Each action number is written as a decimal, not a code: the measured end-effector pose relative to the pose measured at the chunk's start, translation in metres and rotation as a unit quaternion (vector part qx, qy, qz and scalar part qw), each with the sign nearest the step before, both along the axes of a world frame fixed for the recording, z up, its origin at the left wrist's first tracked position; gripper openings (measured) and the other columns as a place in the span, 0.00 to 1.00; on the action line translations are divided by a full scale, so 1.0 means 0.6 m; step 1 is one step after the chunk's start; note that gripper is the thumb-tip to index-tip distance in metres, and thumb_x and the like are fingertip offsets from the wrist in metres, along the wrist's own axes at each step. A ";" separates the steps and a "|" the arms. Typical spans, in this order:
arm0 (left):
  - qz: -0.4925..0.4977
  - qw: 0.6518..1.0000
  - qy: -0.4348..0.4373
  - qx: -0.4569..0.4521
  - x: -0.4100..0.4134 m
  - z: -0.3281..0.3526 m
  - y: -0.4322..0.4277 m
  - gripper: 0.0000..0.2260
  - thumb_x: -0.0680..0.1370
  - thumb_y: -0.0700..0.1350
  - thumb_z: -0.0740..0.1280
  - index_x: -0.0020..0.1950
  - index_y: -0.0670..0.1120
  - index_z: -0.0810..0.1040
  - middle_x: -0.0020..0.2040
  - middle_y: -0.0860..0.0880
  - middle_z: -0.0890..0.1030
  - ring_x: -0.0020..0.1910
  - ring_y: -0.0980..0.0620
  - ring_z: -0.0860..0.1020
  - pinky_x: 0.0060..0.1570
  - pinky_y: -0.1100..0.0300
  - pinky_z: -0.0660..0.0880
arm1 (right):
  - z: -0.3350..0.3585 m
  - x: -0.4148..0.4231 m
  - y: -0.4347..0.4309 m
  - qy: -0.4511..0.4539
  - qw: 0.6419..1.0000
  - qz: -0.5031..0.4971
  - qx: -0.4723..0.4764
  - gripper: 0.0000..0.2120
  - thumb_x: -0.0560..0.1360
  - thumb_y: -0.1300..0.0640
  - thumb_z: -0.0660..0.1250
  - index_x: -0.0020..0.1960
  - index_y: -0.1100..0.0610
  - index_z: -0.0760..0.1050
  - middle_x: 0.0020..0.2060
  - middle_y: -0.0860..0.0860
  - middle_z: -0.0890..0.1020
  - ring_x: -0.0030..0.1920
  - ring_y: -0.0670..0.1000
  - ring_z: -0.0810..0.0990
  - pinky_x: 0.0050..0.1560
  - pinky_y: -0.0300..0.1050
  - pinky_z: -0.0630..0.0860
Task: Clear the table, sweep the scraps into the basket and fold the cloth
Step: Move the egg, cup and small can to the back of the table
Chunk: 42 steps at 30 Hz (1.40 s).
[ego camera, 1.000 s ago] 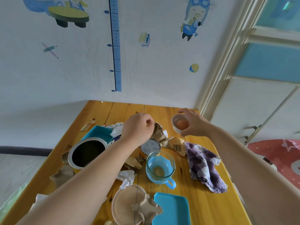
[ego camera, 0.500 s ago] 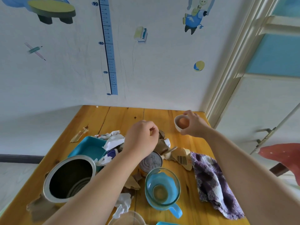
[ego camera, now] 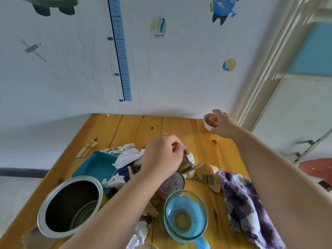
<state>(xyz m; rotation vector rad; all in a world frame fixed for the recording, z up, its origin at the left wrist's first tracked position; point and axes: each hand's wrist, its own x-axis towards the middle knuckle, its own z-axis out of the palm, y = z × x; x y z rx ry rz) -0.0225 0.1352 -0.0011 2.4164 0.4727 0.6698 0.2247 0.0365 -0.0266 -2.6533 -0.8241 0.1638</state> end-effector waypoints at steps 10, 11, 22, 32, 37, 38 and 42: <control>0.023 1.000 0.020 -0.002 -0.018 -0.005 0.007 0.09 0.78 0.42 0.60 0.47 0.43 0.80 0.46 0.48 0.81 0.42 0.54 0.76 0.34 0.73 0.66 | 0.012 -0.042 -0.017 -0.060 0.998 0.005 0.000 0.33 0.71 0.60 0.67 0.73 0.53 0.57 0.70 0.57 0.64 0.69 0.59 0.63 0.64 0.54 0.67; 0.023 0.999 0.023 -0.003 -0.022 -0.004 0.006 0.09 0.78 0.42 0.60 0.47 0.43 0.80 0.47 0.48 0.81 0.42 0.54 0.76 0.34 0.73 0.66 | 0.018 -0.058 -0.023 -0.071 0.997 0.018 0.018 0.33 0.71 0.60 0.67 0.73 0.53 0.57 0.71 0.56 0.63 0.70 0.59 0.62 0.65 0.54 0.66; 0.000 0.999 0.035 -0.004 -0.113 0.021 -0.037 0.12 0.79 0.37 0.57 0.53 0.42 0.79 0.55 0.46 0.80 0.52 0.51 0.76 0.49 0.64 0.70 | 0.042 -0.262 -0.112 -0.022 0.992 0.126 0.020 0.25 0.74 0.56 0.65 0.70 0.52 0.64 0.67 0.53 0.71 0.65 0.55 0.71 0.62 0.49 0.71; 0.000 1.000 -0.002 -0.006 -0.194 0.007 -0.076 0.12 0.80 0.40 0.57 0.57 0.42 0.78 0.52 0.45 0.81 0.45 0.54 0.76 0.38 0.70 0.66 | 0.024 -0.354 -0.144 0.016 0.994 0.109 0.022 0.15 0.74 0.57 0.61 0.60 0.52 0.73 0.55 0.52 0.79 0.53 0.52 0.76 0.51 0.44 0.74; 0.017 0.999 0.026 -0.036 -0.228 -0.023 -0.083 0.14 0.81 0.43 0.56 0.61 0.43 0.75 0.59 0.46 0.78 0.57 0.53 0.75 0.50 0.68 0.67 | 0.013 -0.393 -0.171 0.033 0.993 0.013 0.117 0.09 0.75 0.60 0.61 0.50 0.55 0.78 0.45 0.50 0.80 0.45 0.49 0.76 0.43 0.39 0.73; 0.024 0.998 0.034 -0.039 -0.229 -0.028 -0.084 0.14 0.81 0.43 0.56 0.62 0.43 0.75 0.60 0.46 0.78 0.58 0.53 0.75 0.50 0.68 0.67 | 0.012 -0.399 -0.175 0.063 0.988 -0.003 0.143 0.07 0.75 0.60 0.62 0.47 0.55 0.79 0.42 0.49 0.79 0.41 0.47 0.75 0.40 0.38 0.73; 0.049 0.995 0.038 -0.074 -0.229 -0.036 -0.081 0.14 0.80 0.42 0.56 0.63 0.43 0.74 0.61 0.46 0.78 0.60 0.52 0.75 0.53 0.66 0.69 | 0.011 -0.428 -0.183 0.200 0.963 -0.013 0.180 0.06 0.73 0.56 0.66 0.38 0.55 0.77 0.32 0.48 0.78 0.34 0.48 0.74 0.40 0.47 0.76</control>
